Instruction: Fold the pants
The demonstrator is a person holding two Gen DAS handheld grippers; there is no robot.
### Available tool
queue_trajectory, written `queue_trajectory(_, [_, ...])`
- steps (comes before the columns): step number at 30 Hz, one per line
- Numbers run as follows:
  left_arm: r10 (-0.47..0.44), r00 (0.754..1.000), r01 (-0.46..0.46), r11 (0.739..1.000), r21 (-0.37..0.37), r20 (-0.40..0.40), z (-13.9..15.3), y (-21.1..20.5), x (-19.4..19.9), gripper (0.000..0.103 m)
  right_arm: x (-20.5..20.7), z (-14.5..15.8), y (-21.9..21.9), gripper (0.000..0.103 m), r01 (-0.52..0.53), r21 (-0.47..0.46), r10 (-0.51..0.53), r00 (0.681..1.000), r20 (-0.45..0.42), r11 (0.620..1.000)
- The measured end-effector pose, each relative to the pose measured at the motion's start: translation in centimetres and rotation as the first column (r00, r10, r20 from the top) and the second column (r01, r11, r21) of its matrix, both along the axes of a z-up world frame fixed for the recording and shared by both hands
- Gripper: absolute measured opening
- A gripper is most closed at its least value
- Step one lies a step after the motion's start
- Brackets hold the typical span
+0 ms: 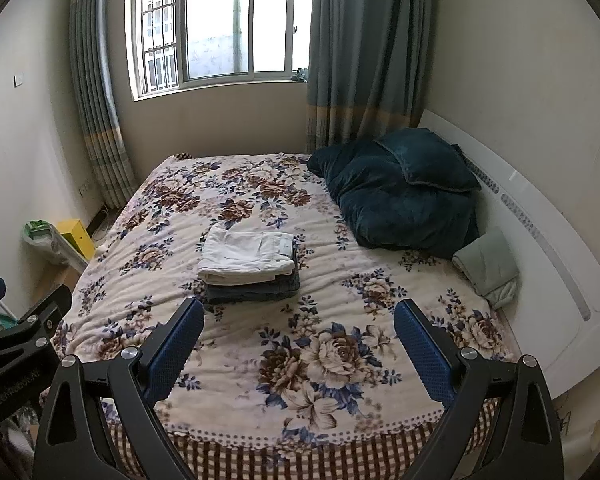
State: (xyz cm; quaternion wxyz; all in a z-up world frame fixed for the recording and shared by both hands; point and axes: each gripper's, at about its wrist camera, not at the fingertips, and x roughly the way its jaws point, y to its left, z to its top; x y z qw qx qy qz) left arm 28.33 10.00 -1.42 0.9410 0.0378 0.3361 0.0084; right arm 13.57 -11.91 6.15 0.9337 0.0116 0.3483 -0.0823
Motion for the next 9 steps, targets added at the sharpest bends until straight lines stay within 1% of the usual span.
queue_trajectory(9, [-0.012, 1.000, 0.012, 1.000, -0.005, 0.010, -0.33, -0.54, -0.31, 0.103, 0.27, 0.27, -0.33, 0.098, -0.008, 0.012, 0.008, 1.000, -0.008, 1.000])
